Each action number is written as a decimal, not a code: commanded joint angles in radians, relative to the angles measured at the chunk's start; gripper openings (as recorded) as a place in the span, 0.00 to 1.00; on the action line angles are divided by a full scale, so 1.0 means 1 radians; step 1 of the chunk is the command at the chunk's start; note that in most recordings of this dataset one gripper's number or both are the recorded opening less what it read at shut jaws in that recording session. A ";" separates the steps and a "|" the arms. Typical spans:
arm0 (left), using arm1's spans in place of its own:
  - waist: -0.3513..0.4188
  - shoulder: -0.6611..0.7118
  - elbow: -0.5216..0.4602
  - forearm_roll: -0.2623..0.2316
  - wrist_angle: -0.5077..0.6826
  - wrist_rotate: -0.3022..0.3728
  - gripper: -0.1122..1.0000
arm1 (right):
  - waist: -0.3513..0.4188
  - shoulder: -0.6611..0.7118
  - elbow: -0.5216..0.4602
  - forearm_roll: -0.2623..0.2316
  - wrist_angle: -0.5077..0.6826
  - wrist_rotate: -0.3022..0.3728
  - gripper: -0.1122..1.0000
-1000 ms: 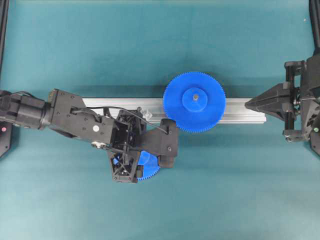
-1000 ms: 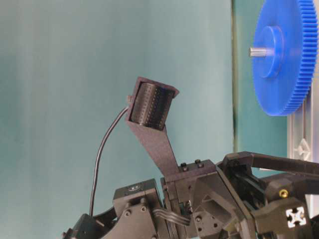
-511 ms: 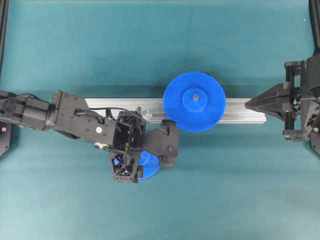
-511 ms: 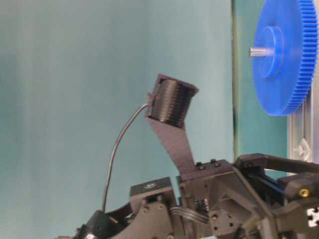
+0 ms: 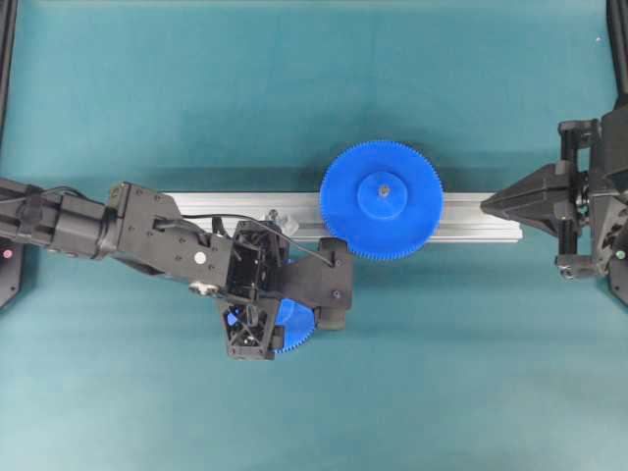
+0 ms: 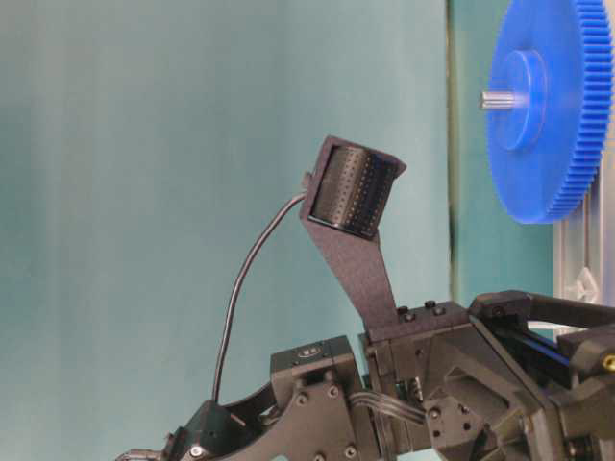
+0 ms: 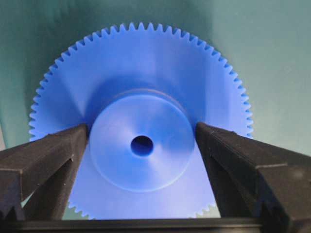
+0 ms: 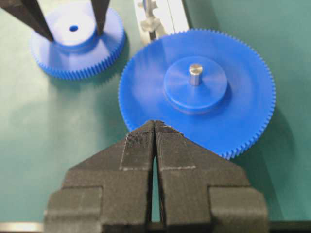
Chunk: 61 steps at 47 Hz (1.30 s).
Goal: Insert the small gear onto the shaft.
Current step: 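Lift the small blue gear with the left gripper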
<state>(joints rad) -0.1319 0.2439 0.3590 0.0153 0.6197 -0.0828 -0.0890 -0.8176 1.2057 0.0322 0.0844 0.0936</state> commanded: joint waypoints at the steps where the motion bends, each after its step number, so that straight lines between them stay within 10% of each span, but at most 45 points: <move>1: -0.005 -0.014 -0.014 0.000 -0.005 -0.002 0.94 | -0.002 0.003 -0.009 0.002 -0.006 0.012 0.12; 61: -0.005 -0.012 -0.015 0.002 0.048 -0.014 0.72 | -0.002 0.003 -0.009 0.002 -0.006 0.012 0.12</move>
<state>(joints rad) -0.1350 0.2454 0.3574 0.0153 0.6642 -0.0997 -0.0890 -0.8176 1.2072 0.0322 0.0844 0.0951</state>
